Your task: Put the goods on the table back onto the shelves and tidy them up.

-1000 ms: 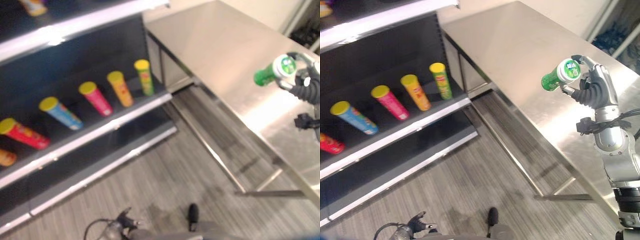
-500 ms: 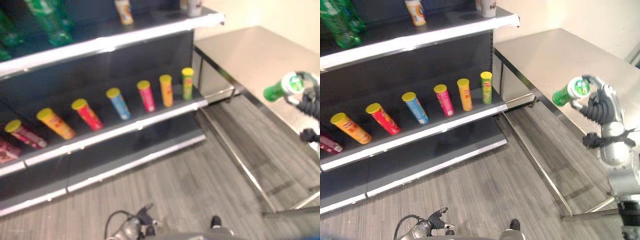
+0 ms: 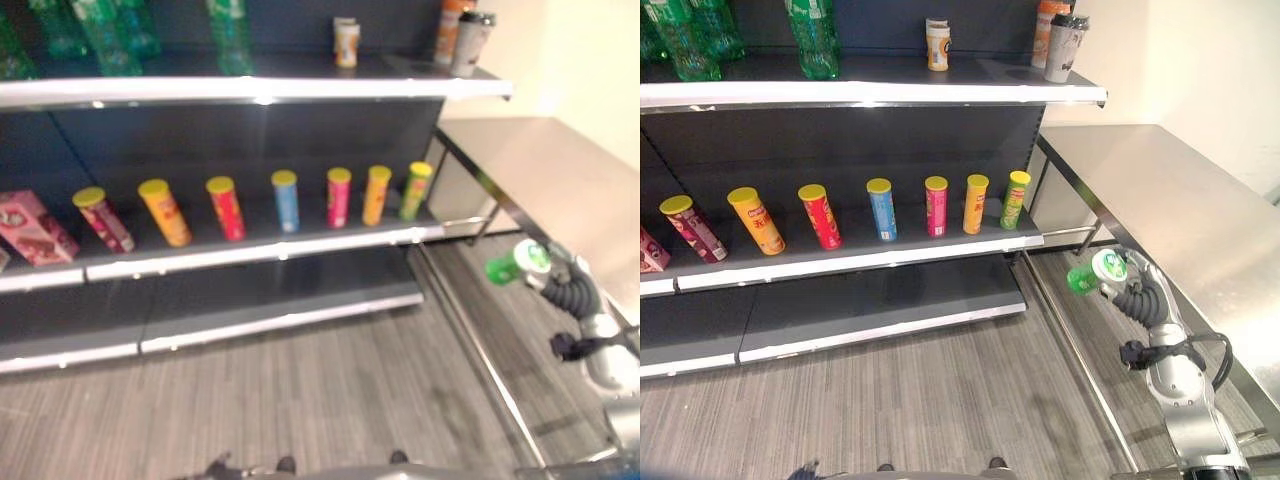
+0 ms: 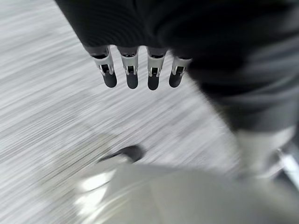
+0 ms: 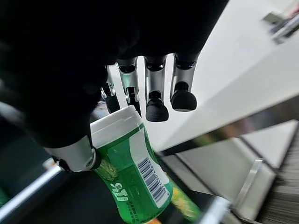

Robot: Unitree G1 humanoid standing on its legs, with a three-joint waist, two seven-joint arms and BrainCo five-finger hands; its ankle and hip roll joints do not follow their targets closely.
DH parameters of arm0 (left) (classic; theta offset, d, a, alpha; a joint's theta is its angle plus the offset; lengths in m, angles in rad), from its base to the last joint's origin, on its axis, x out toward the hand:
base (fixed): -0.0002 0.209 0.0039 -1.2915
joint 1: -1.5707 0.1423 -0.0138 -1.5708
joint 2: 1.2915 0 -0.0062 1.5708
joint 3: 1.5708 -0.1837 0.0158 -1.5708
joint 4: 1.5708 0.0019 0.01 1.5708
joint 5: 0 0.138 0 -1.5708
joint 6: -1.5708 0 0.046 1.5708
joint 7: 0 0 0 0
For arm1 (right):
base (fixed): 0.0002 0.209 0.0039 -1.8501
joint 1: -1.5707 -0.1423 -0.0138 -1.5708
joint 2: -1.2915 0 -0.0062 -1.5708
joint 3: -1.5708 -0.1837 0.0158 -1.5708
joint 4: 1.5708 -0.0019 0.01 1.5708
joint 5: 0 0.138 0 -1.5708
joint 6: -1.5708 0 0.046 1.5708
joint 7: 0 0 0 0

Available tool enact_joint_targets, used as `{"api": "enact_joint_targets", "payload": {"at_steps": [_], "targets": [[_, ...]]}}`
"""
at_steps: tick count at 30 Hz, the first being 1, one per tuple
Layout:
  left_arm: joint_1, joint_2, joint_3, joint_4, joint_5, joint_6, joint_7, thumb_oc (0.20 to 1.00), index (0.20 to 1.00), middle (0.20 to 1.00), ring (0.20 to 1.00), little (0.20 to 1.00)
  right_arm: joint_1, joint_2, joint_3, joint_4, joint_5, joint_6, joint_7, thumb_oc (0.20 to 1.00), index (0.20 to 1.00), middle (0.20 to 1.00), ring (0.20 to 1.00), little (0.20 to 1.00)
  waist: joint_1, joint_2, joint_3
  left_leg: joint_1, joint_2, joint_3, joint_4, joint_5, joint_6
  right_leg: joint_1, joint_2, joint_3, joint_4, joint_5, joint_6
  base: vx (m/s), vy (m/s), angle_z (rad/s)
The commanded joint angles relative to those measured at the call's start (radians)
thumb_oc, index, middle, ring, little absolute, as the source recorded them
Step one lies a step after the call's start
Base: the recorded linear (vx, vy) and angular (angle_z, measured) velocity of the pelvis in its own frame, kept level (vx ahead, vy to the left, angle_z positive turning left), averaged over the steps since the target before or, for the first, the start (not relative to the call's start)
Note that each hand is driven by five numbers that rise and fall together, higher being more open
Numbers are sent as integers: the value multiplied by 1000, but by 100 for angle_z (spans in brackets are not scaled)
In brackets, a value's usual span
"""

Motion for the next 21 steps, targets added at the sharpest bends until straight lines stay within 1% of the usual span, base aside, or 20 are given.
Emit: {"api": "enact_joint_targets", "payload": {"at_steps": [1,3,4,5,6,8,9,10,11,12,13,14,15,16,17,18,19,20,21], "targets": [[-18,-25,-19,-14,24,-15,-14,1000,1000,1000,1000,1000,-72,-78,-25,-81,43,-59,-5,200,200,200,200,200,34,-6,25,91,-67,-49,0,-195,51,-237,130,15,57,151,-58,98,-13,5],[-31,-22,-47,-19,45,-18,-13,1000,1000,1000,1000,1000,-82,-78,-15,-88,47,-60,-10,200,200,200,200,200,26,-12,42,102,-67,-81,0,-201,48,-267,154,32,81,164,-57,152,-50,11],[-36,-15,-63,-25,60,-21,-12,1000,1000,1000,1000,1000,-71,-73,-21,-99,47,-66,-14,200,200,200,200,200,30,-17,40,109,-67,-101,1,-208,42,-251,144,26,78,146,-69,144,-53,14],[-36,-14,-65,-25,60,-21,-12,1000,1000,1000,1000,1000,-67,-72,-23,-101,47,-66,-14,200,200,200,200,200,28,-18,42,111,-66,-105,1,-208,41,-247,143,21,78,144,-70,230,-130,33],[-41,-7,-65,-26,64,-17,-11,1000,1000,1000,1000,1000,-77,-75,-11,-112,48,-66,-12,200,200,200,200,200,30,-22,38,123,-47,-113,1,-221,33,-242,141,7,91,134,-84,247,-170,46],[-32,4,-49,-27,61,-14,-7,1000,1000,1000,1000,1000,-73,-77,-1,-134,47,-74,-6,200,200,200,200,200,27,-20,17,145,-1,-109,2,-241,20,-236,161,-9,110,101,-101,373,-226,36],[-27,9,-41,-29,62,-12,-6,1000,1000,1000,1000,1000,-77,-75,8,-144,49,-81,-1,200,200,200,200,200,25,-15,0,159,34,-107,18,-261,5,-225,176,-15,113,80,-111,397,-209,25],[-27,12,-41,-32,63,-12,-4,1000,1000,1000,1000,1000,-80,-72,15,-150,51,-84,2,200,200,200,200,200,24,-14,-10,152,55,-101,54,-269,-5,-213,185,-18,110,66,-117,417,-198,21],[-33,14,-43,-39,66,-12,-1,1000,1000,1000,1000,1000,-89,-71,25,-157,51,-89,4,200,200,200,200,200,25,-14,-17,134,66,-93,115,-251,-12,-193,190,-16,102,59,-125,344,-158,9],[-37,17,-49,-52,71,-13,0,1000,1000,1000,1000,1000,-96,-71,38,-161,53,-90,6,200,200,200,200,200,29,-16,-18,103,66,-90,195,-227,-14,-170,190,-12,89,59,-134,222,-96,2],[-36,17,-48,-53,71,-12,-1,1000,1000,1000,1000,1000,-97,-71,39,-161,53,-90,6,200,200,200,200,200,28,-17,-18,95,64,-92,211,-234,-14,-169,189,-13,86,62,-134,278,-134,-4],[-46,31,-77,-92,96,-18,9,1000,1000,1000,1000,1000,-121,-79,66,-173,70,-100,9,200,200,200,200,200,41,-30,0,7,51,-100,446,-140,-11,-123,190,4,48,71,-160,223,-131,-3],[-50,37,-96,-116,113,-20,17,1000,1000,1000,1000,1000,-141,-87,78,-179,79,-104,8,200,200,200,200,200,52,-41,20,-67,37,-109,586,-109,9,-101,184,16,31,70,-177,207,-116,9],[-51,38,-96,-117,114,-19,17,1000,1000,1000,1000,1000,-143,-87,78,-177,79,-104,8,200,200,200,200,200,48,-37,20,-88,36,-114,617,-119,11,-105,185,11,29,73,-174,107,-69,17],[-59,50,-104,-153,109,-19,32,1000,1000,1000,1000,1000,-170,-100,98,-170,88,-106,-9,200,200,200,200,200,49,-51,43,-195,48,-74,809,-91,44,-76,178,23,11,68,-196,66,-26,7],[-58,50,-104,-153,109,-19,31,1000,1000,1000,1000,1000,-171,-100,99,-170,88,-106,-9,200,200,200,200,200,49,-49,41,-198,49,-75,813,-93,43,-78,179,22,11,69,-196,304,31,-9],[-68,49,-53,-153,31,-22,49,1000,1000,1000,1000,1000,-168,-116,95,-174,94,-104,-16,200,200,200,200,200,71,-52,61,-305,14,-36,778,-166,39,-25,153,28,-20,61,-192,315,131,2],[-62,43,-31,-147,10,-26,51,1000,1000,1000,1000,1000,-157,-119,83,-189,99,-108,-6,200,200,200,200,200,81,-54,61,-326,-15,-35,700,-190,25,-5,141,30,-32,58,-185,308,126,27],[-63,43,-32,-147,10,-26,51,1000,1000,1000,1000,1000,-156,-119,81,-190,99,-108,-5,200,200,200,200,200,79,-59,60,-326,-20,-34,692,-181,25,-8,135,30,-33,60,-184,292,184,45]]}}
